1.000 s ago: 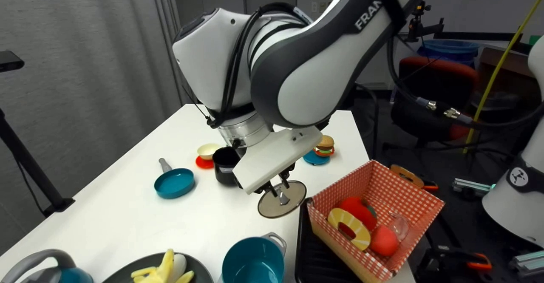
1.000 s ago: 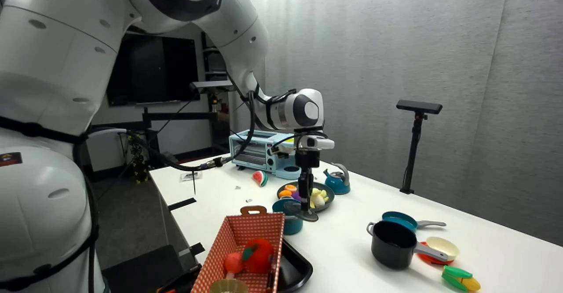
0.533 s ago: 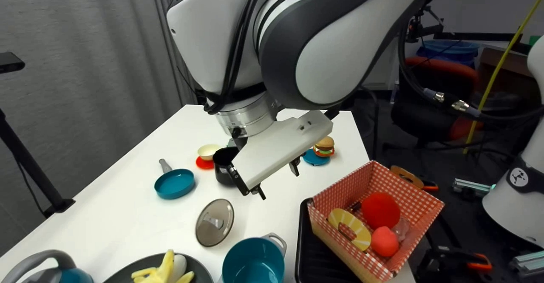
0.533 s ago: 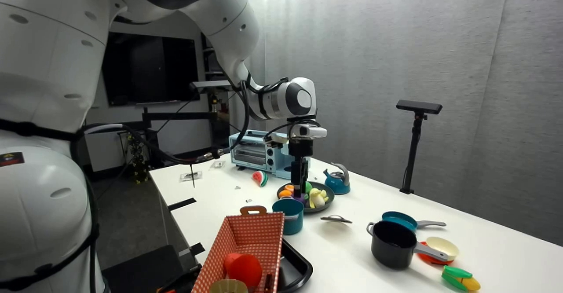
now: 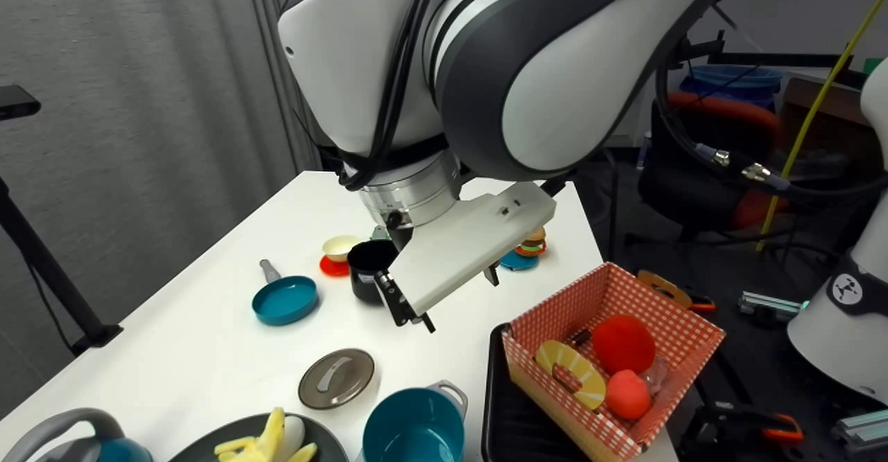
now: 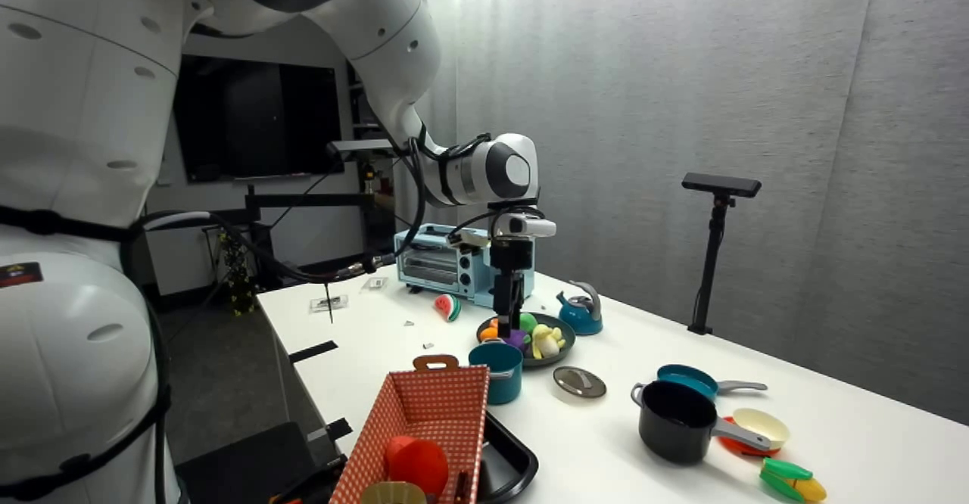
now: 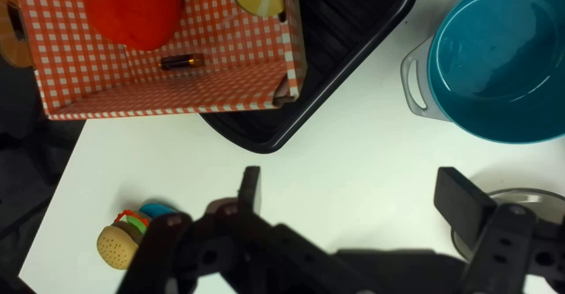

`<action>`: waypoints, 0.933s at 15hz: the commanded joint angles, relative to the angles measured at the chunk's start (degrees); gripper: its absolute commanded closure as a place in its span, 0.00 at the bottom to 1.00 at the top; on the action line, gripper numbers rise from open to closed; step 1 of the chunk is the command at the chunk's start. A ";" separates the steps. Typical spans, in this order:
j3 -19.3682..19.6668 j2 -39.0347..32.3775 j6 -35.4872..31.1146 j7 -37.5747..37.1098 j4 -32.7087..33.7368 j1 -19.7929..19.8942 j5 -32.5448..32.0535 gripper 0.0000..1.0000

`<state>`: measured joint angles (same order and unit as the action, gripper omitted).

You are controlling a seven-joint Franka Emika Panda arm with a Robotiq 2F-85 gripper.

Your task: Take the lid off the blue pot and put it on the counter

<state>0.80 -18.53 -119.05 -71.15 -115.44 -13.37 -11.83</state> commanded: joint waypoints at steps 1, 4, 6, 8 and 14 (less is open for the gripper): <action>-2.53 1.97 1.29 4.90 -1.33 1.39 3.49 0.00; -4.09 2.13 2.61 10.57 -1.53 1.58 7.03 0.00; -4.57 2.59 4.02 13.66 -2.15 1.56 8.55 0.00; -4.88 3.28 6.00 15.87 -2.56 1.40 9.37 0.00; -5.82 6.42 11.55 21.37 -4.59 1.09 9.41 0.00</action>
<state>-4.16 -15.63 -110.24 -53.07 -117.62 -13.00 -3.66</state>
